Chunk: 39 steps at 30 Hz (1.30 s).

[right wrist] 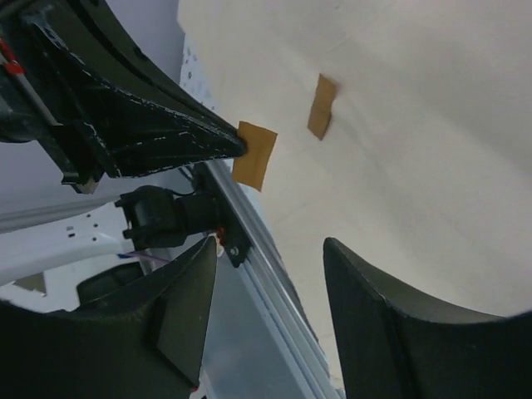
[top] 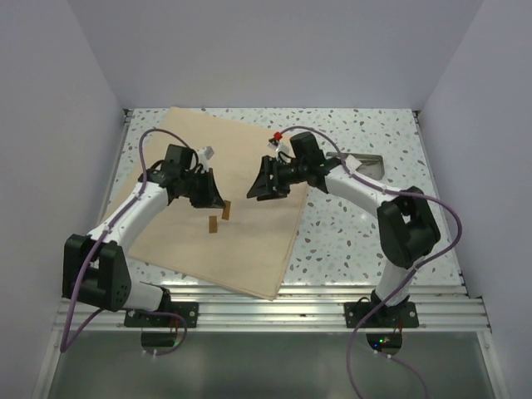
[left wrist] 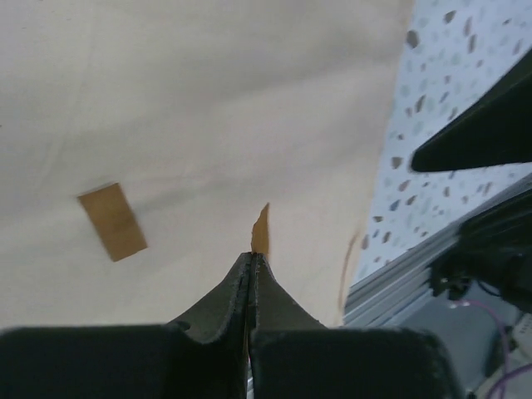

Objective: Prepare the surgical pack

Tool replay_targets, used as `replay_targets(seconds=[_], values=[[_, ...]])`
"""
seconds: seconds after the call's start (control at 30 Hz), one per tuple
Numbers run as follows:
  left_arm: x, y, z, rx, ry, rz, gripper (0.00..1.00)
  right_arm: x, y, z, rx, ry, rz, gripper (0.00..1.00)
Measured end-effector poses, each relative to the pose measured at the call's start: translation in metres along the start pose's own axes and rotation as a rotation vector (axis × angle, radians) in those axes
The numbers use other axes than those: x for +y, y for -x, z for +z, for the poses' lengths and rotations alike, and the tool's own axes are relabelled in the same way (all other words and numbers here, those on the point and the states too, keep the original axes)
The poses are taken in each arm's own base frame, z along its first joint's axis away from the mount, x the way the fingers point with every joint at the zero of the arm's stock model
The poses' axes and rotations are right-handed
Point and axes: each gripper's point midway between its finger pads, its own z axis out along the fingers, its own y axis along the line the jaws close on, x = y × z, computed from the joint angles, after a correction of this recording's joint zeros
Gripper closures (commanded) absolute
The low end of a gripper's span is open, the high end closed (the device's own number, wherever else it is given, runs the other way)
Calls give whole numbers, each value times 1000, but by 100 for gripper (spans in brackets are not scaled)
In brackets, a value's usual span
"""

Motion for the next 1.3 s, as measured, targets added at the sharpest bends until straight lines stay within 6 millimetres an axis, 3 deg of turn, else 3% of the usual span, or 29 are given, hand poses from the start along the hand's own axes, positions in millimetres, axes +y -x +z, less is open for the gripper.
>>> replay_targets(seconds=[0.17, 0.43, 0.67, 1.1, 1.2, 1.23, 1.27, 1.3], values=[[-27, 11, -3, -25, -124, -51, 100, 16, -15, 26, 55, 103, 32, 41], [-54, 24, -11, -47, -242, -78, 100, 35, -8, 30, 36, 186, 32, 48], [-59, 26, -14, -44, -282, -88, 100, 39, -13, 37, 45, 219, 48, 58], [-57, 34, -20, -62, -307, -102, 100, 36, -23, 39, 58, 241, 76, 65], [-59, 35, -21, -63, -319, -100, 100, 37, -22, 40, 57, 247, 77, 82], [-59, 35, -21, -64, -320, -99, 100, 37, -21, 41, 56, 250, 77, 100], [-59, 36, -21, -66, -321, -98, 93, 37, -20, 42, 55, 252, 75, 100], [-59, 36, -21, -68, -318, -97, 79, 36, -21, 43, 60, 255, 84, 100]])
